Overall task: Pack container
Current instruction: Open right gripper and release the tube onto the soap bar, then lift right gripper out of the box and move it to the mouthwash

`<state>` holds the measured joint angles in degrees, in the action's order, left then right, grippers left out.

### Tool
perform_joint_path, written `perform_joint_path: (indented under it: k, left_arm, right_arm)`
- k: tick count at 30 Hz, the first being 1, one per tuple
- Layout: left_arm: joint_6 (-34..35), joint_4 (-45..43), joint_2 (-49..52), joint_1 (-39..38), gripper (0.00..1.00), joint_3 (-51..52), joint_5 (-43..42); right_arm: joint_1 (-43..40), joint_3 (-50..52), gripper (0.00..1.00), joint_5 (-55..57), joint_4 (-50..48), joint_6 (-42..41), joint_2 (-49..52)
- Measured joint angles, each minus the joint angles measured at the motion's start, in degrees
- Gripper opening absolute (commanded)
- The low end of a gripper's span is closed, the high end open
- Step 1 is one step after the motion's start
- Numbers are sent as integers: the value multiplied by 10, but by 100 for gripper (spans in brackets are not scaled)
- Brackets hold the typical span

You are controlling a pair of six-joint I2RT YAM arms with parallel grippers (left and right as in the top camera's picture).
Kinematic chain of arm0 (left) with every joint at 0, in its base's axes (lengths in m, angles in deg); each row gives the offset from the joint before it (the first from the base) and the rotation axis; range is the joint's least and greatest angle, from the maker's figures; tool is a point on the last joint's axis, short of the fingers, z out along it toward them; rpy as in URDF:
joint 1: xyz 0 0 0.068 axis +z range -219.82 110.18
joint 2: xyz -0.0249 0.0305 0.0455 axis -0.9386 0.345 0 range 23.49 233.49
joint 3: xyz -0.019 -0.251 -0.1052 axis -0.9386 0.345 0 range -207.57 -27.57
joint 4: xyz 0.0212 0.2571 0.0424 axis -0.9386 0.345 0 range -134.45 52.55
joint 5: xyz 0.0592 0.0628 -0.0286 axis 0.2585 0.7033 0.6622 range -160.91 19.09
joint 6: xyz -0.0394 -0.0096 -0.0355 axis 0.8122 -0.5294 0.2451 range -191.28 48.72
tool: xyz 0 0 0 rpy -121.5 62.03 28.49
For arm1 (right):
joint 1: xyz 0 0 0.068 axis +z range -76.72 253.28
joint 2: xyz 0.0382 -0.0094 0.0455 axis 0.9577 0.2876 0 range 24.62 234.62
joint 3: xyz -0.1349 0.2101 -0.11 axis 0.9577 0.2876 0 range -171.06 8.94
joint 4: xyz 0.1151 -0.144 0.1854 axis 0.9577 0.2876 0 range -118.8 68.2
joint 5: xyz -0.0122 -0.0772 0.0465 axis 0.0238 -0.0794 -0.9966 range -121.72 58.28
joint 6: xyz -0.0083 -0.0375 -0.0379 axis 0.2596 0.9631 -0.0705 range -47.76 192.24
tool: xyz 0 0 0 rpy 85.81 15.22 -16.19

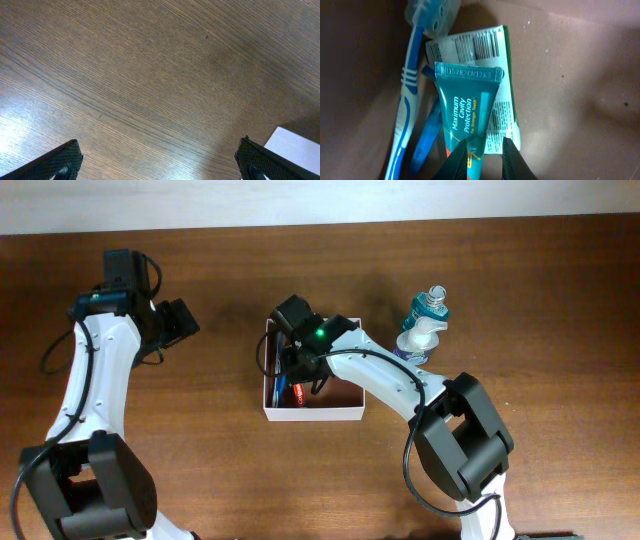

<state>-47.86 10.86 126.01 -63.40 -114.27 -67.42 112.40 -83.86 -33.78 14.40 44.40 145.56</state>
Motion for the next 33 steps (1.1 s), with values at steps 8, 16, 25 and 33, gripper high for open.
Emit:
perform_joint_path:
  k: [8,16,25,33]
  left_arm:
    - [0,0,0,0,100,0,0]
    - [0,0,0,0,99,0,0]
    - [0,0,0,0,99,0,0]
    - [0,0,0,0,99,0,0]
  right_arm:
    - [0,6,17,2,-11,0,0]
    - [0,6,18,2,-11,0,0]
    - [0,6,31,-4,-3,11,-2]
    - [0,-10,35,0,19,40,-66]
